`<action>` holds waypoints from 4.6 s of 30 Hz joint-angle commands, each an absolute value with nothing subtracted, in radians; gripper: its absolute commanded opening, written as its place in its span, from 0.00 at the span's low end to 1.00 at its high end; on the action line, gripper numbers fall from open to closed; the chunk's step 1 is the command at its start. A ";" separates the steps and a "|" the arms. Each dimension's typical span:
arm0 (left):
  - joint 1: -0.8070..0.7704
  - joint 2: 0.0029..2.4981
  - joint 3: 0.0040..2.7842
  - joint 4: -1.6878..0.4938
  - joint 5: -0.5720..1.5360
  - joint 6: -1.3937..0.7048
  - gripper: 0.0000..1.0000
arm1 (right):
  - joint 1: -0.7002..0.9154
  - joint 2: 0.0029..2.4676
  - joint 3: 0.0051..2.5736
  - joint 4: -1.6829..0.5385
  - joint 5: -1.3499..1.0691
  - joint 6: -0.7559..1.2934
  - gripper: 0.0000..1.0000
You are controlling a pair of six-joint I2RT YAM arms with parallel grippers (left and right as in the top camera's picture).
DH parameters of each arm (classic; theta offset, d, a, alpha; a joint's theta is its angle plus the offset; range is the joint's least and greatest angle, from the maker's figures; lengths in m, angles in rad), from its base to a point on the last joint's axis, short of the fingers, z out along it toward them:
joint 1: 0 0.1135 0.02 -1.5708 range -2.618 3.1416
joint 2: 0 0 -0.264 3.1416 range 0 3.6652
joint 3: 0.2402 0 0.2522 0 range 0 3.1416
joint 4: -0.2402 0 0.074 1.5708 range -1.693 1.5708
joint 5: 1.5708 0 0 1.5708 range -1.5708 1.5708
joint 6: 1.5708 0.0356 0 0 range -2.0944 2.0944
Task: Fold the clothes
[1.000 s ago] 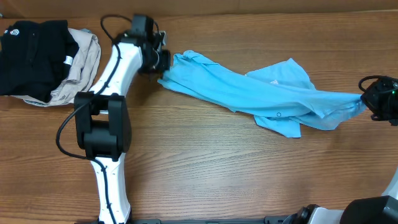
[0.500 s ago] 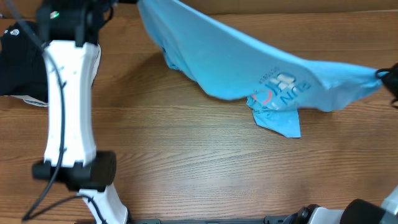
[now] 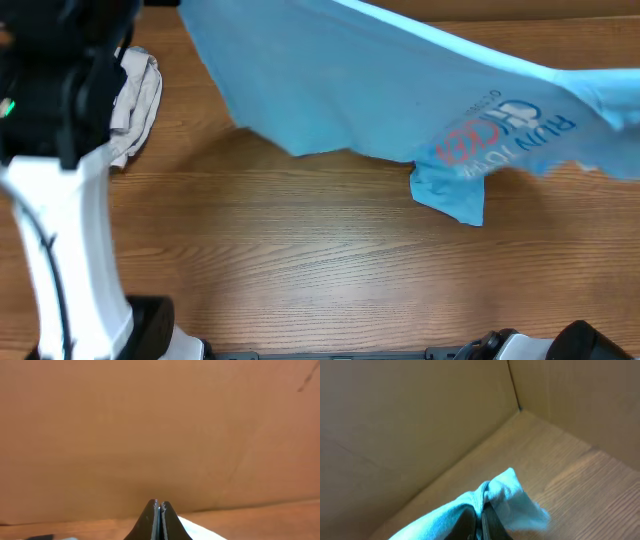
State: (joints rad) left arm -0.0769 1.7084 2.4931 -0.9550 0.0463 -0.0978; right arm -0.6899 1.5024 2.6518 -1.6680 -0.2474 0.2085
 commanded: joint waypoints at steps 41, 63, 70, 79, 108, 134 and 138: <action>-0.021 1.876 2.524 -0.473 -0.191 0.046 0.04 | -0.506 1.890 2.780 -0.777 -0.541 0.235 0.04; 0.052 2.016 2.522 -1.229 -0.081 -0.035 0.04 | -0.504 2.089 2.749 -1.380 -0.540 0.003 0.04; 0.052 1.940 2.523 -1.435 -0.025 -0.052 0.04 | -0.506 2.020 2.750 -1.529 -0.533 0.001 0.04; 0.052 1.822 2.523 -1.586 -0.033 -0.049 0.04 | -0.506 1.805 2.750 -1.664 -0.429 -0.001 0.04; 0.052 1.648 2.522 -1.216 -0.106 -0.049 0.04 | -0.506 1.530 2.748 -1.493 -0.218 0.060 0.04; 0.046 1.895 2.522 -1.227 0.015 -0.046 0.04 | 0.044 1.892 2.175 -1.687 -0.464 -0.087 0.62; 0.046 1.895 2.522 -1.236 0.003 -0.041 0.04 | 0.189 1.891 1.983 -1.623 -0.466 -0.086 0.62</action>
State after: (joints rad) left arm 0.0422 1.9114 2.5099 -1.2350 0.0044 -0.0311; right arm 0.0948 1.9087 2.0907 -1.6577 -0.4713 -0.0784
